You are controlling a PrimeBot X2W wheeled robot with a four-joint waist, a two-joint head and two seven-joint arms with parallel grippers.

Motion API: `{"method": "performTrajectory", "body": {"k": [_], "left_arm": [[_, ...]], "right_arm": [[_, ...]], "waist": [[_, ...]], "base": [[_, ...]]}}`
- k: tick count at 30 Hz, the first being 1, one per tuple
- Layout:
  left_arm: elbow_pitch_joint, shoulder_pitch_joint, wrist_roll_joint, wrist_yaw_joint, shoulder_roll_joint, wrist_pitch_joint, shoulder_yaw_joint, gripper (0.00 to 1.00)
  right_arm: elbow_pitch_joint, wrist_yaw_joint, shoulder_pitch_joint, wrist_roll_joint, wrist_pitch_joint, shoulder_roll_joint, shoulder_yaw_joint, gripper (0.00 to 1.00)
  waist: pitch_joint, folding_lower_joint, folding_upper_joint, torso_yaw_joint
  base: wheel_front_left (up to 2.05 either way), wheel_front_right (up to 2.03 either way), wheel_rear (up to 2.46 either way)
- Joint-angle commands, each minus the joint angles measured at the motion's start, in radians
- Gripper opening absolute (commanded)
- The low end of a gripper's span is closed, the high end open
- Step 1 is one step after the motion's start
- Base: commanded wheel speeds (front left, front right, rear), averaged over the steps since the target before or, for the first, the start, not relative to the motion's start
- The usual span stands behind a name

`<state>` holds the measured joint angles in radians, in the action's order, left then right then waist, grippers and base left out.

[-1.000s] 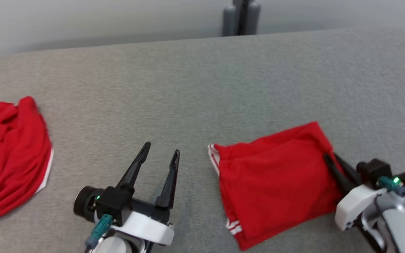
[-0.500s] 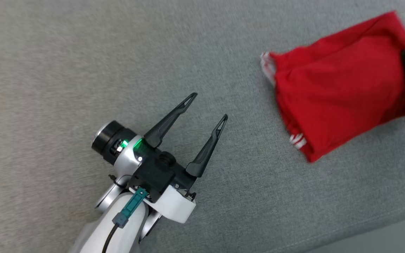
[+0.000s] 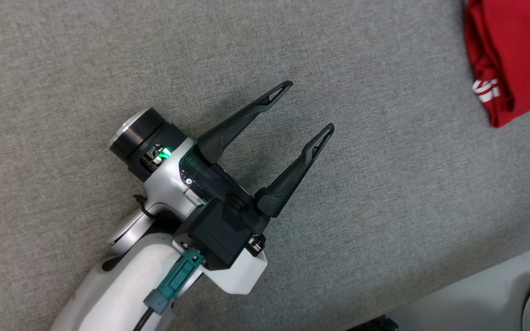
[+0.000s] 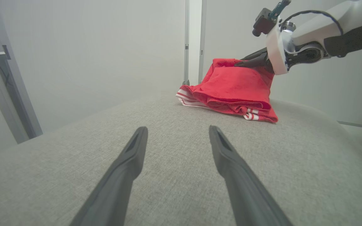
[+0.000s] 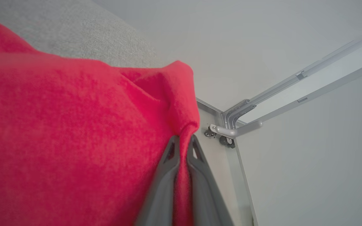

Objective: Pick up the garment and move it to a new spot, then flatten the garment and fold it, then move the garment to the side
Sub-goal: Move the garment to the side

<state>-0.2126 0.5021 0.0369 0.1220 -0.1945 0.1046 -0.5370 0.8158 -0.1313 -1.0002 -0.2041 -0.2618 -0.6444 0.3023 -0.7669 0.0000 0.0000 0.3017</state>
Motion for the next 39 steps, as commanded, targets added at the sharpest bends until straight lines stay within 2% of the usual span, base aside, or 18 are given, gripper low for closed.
{"method": "performTrajectory", "body": {"k": [1,5,6,7,8,12,18,30,34,39], "left_arm": [[0.003,0.008,0.009,0.001,-0.010,-0.005,0.001,1.00],[-0.005,0.007,0.004,-0.004,-0.009,-0.011,-0.006,1.00],[-0.005,0.007,0.001,-0.006,-0.007,-0.009,-0.006,1.00],[-0.005,0.008,0.000,-0.007,-0.007,-0.005,-0.006,1.00],[-0.003,0.008,-0.003,-0.009,-0.005,-0.002,-0.006,1.00],[0.015,0.006,-0.015,-0.015,0.005,0.020,-0.012,1.00],[0.074,-0.014,-0.043,-0.037,0.033,0.085,-0.011,1.00],[0.191,-0.121,-0.156,-0.117,0.087,0.156,0.056,1.00],[0.205,-0.154,-0.179,-0.130,0.082,0.159,0.086,1.00],[0.220,-0.226,-0.207,-0.159,0.081,0.160,0.147,1.00]], "right_arm": [[0.007,0.001,-0.010,0.018,-0.006,-0.012,-0.006,0.00],[0.046,0.001,-0.023,0.040,-0.006,-0.009,-0.044,0.00],[0.055,0.001,-0.025,0.049,-0.004,-0.009,-0.060,0.18],[0.052,0.001,-0.029,0.060,-0.004,-0.008,-0.078,0.84],[0.061,0.001,-0.025,0.062,-0.004,-0.001,-0.094,1.00],[0.054,0.001,-0.001,0.102,-0.004,0.019,-0.160,1.00],[0.009,0.001,0.035,0.123,-0.004,0.048,-0.167,1.00],[-0.283,0.001,0.208,0.018,-0.004,0.119,-0.105,1.00],[-0.351,0.001,0.279,0.005,-0.004,0.142,-0.107,1.00],[-0.457,0.001,0.423,0.005,-0.004,0.212,-0.150,1.00]], "waist": [[-0.023,0.0000,0.0000,0.003],[-0.030,0.0000,0.0000,-0.009],[-0.029,0.0000,0.0000,-0.014],[-0.028,0.0000,0.0000,-0.017],[-0.025,0.0000,0.0000,-0.022],[0.004,0.0000,0.0000,-0.041],[0.104,0.0000,0.0000,-0.082],[0.383,0.0000,0.0000,-0.212],[0.439,0.0000,0.0000,-0.255],[0.520,0.0000,0.0000,-0.321]], "base": [[0.00,0.00,0.00],[0.00,0.00,0.00],[0.00,0.00,0.00],[0.00,0.00,0.00],[0.00,0.00,0.00],[0.00,0.00,0.00],[0.00,0.00,0.00],[0.00,0.00,0.00],[0.00,0.00,0.00],[0.00,0.00,0.00]]}}
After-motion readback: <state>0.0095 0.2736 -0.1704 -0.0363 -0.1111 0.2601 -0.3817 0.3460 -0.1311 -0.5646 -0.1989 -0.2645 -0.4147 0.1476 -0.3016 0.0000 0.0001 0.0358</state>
